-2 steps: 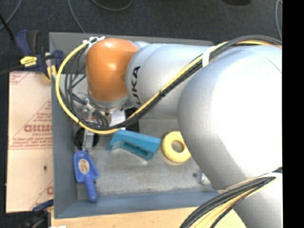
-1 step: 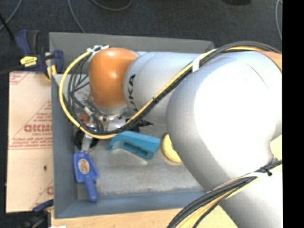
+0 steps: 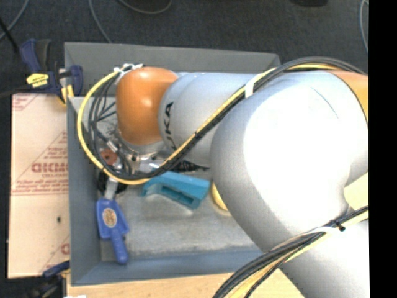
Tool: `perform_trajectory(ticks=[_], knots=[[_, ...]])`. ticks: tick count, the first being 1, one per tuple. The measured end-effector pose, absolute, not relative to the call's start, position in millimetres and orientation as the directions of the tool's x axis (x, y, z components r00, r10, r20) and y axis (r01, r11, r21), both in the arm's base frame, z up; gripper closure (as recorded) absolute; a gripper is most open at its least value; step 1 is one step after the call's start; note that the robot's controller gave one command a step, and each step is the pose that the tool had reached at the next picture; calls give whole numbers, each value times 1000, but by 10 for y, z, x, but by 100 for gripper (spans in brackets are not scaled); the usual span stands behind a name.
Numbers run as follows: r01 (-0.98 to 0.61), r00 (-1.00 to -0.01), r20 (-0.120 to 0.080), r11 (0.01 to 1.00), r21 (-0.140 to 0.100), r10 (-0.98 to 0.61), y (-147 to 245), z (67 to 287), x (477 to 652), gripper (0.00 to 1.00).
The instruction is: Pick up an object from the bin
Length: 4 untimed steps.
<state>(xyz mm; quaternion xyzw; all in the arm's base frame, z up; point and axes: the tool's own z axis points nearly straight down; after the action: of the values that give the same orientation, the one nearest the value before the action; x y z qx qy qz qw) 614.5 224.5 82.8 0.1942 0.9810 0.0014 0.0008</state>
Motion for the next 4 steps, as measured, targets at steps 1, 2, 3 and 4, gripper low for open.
perform_trajectory(ticks=[1, 2, 3, 4], knots=[[154, -988, -6, 988, 4, 154, 2217, 799, 6103, 0], [408, -913, -7, 913, 11, 408, 2180, 839, 5985, 100], [408, -913, -6, 913, 11, 409, 2179, 839, 5985, 100], [412, -911, -4, 911, 9, 412, 2169, 961, 5926, 100]])
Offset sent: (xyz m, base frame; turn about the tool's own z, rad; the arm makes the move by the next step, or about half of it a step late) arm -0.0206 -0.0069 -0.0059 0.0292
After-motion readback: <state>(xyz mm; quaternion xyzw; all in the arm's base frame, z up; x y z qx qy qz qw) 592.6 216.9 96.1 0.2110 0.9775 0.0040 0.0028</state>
